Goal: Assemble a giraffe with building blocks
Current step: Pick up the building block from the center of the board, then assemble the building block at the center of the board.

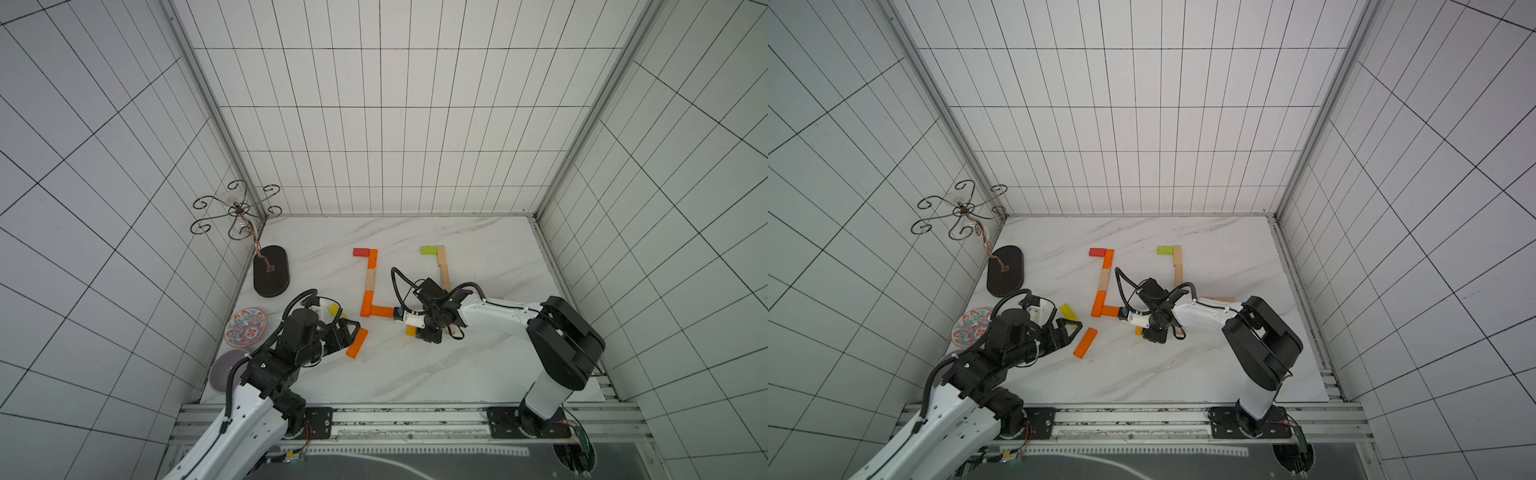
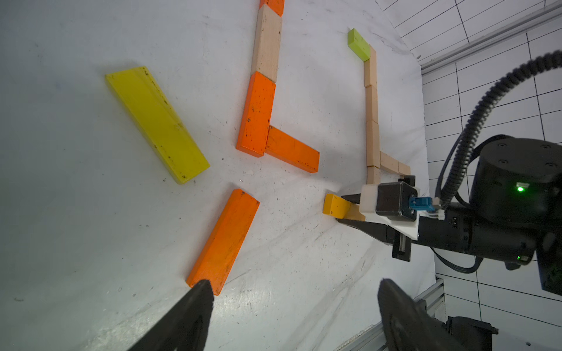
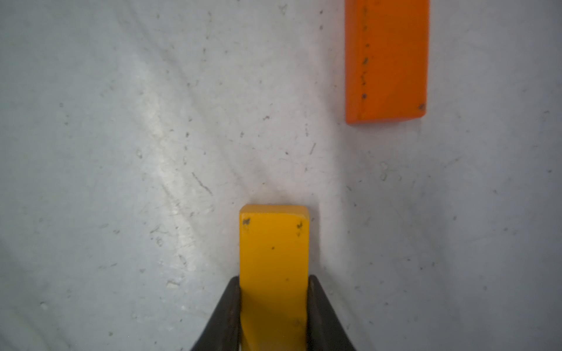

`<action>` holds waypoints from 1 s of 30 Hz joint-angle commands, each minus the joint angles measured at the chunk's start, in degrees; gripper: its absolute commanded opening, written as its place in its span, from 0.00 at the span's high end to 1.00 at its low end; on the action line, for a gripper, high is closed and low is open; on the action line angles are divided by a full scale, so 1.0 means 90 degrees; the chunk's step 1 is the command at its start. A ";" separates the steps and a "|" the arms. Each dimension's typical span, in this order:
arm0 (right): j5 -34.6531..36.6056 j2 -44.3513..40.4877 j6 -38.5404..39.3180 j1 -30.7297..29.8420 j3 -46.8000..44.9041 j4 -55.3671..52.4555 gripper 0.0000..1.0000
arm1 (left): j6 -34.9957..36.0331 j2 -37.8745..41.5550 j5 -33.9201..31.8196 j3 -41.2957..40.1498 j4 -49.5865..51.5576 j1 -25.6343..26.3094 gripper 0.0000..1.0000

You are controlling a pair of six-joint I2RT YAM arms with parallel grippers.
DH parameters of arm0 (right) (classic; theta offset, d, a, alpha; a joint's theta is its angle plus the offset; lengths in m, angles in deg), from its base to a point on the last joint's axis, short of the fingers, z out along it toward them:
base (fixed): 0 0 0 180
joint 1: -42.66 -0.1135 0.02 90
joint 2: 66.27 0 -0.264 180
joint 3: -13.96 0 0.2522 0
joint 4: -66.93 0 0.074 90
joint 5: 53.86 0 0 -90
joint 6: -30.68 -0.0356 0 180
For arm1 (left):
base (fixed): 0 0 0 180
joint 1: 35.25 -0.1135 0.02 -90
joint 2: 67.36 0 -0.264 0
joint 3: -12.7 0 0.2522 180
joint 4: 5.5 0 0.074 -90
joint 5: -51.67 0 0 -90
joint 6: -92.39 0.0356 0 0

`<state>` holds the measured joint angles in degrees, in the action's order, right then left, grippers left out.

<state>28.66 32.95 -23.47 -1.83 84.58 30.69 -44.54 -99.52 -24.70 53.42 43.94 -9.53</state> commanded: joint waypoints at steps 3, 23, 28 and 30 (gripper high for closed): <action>-0.0129 0.0446 0.0504 0.0269 0.0991 -0.0315 0.84 | 0.0059 0.0051 -0.0010 -0.0104 -0.0198 -0.0035 0.15; -0.0385 0.1327 0.0911 0.0432 0.1777 -0.0674 0.81 | 0.0059 -0.0019 -0.0079 -0.0192 -0.0264 -0.0054 0.15; -0.0350 0.1406 0.0927 0.0430 0.1846 -0.0709 0.79 | 0.0059 -0.0015 -0.0081 -0.0193 -0.0263 -0.0064 0.15; -0.0359 0.1407 0.0938 0.0432 0.1856 -0.0712 0.79 | 0.0060 -0.0020 -0.0076 -0.0193 -0.0263 -0.0064 0.15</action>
<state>25.69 43.46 -16.54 1.89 97.85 27.41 -44.52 -99.78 -24.77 52.20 42.76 -9.86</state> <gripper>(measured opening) 0.297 0.850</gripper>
